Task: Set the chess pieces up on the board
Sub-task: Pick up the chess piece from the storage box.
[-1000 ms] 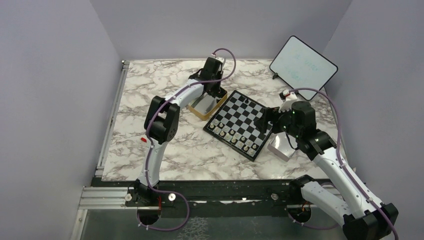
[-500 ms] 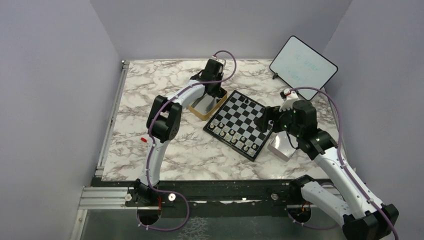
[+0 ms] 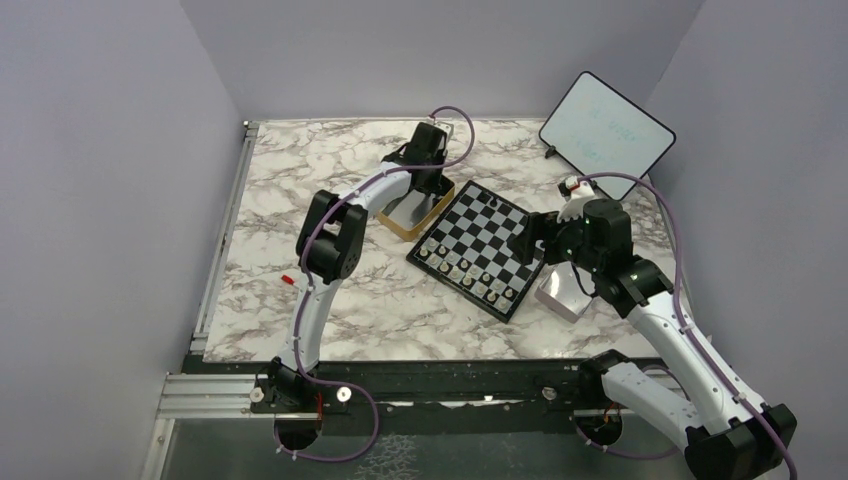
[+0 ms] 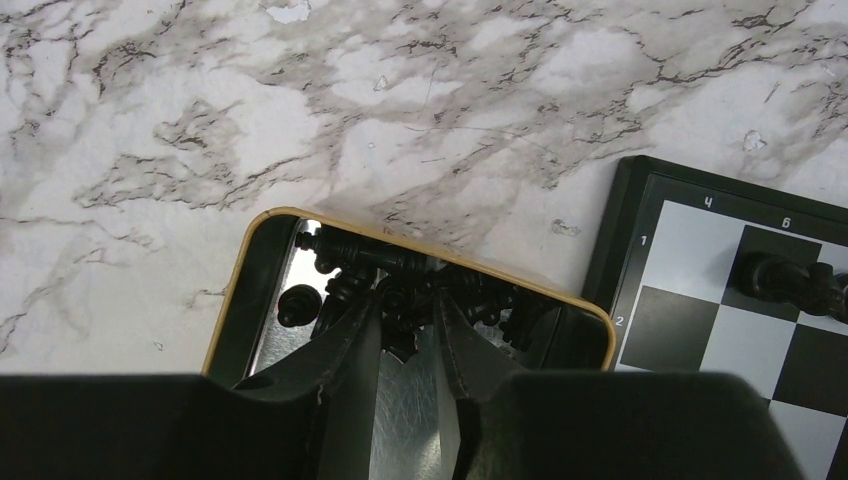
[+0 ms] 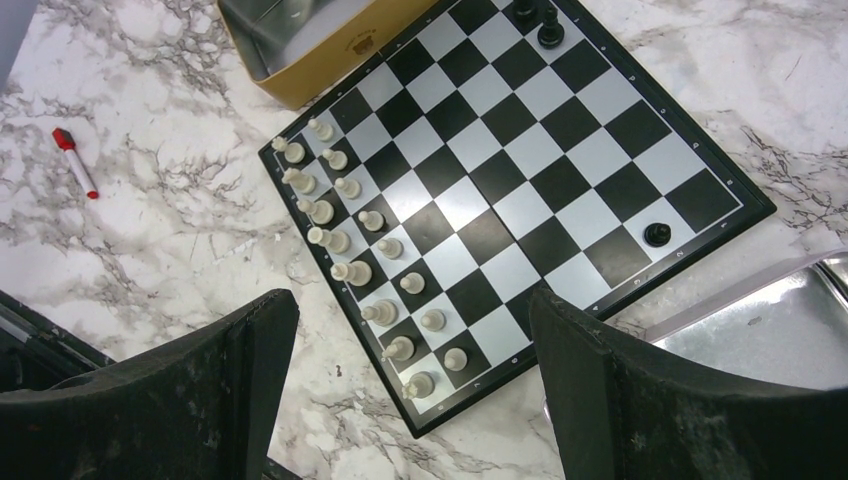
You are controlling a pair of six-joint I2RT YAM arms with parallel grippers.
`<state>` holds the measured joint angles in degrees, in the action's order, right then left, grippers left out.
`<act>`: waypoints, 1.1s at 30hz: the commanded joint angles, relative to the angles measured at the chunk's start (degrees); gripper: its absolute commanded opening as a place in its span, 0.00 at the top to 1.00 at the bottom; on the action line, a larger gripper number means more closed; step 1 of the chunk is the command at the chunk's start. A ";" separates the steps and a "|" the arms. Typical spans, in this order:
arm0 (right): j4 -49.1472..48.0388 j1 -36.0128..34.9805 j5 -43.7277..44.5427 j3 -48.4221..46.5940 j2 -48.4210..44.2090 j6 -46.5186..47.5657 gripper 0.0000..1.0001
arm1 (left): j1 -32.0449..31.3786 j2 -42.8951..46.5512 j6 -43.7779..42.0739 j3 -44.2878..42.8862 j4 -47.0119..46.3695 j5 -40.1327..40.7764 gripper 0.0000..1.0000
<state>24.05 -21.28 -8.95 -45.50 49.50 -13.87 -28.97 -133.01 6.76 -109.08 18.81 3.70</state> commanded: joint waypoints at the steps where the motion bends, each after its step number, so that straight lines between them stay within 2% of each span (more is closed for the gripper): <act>1: 0.36 0.05 -1.44 -1.42 0.33 0.43 0.09 | -0.12 -1.02 -0.89 -1.61 -1.14 0.23 0.74; 19: -0.86 0.10 -0.94 0.64 -0.65 -0.50 0.10 | -0.12 -2.39 -2.28 -1.65 -1.14 0.28 0.78; 25: -0.81 0.05 -1.35 0.90 -0.81 -0.77 0.10 | -0.12 -0.58 -2.51 -1.49 -1.14 -1.21 0.90; 33: -2.13 0.07 -2.40 1.47 -0.09 -1.57 0.10 | -0.20 3.22 -1.19 -0.62 -0.92 -0.94 0.91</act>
<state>23.88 -21.28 -9.45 -44.75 49.47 -14.46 -28.95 -134.50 4.99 -109.08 18.52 3.64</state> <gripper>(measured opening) 0.904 0.101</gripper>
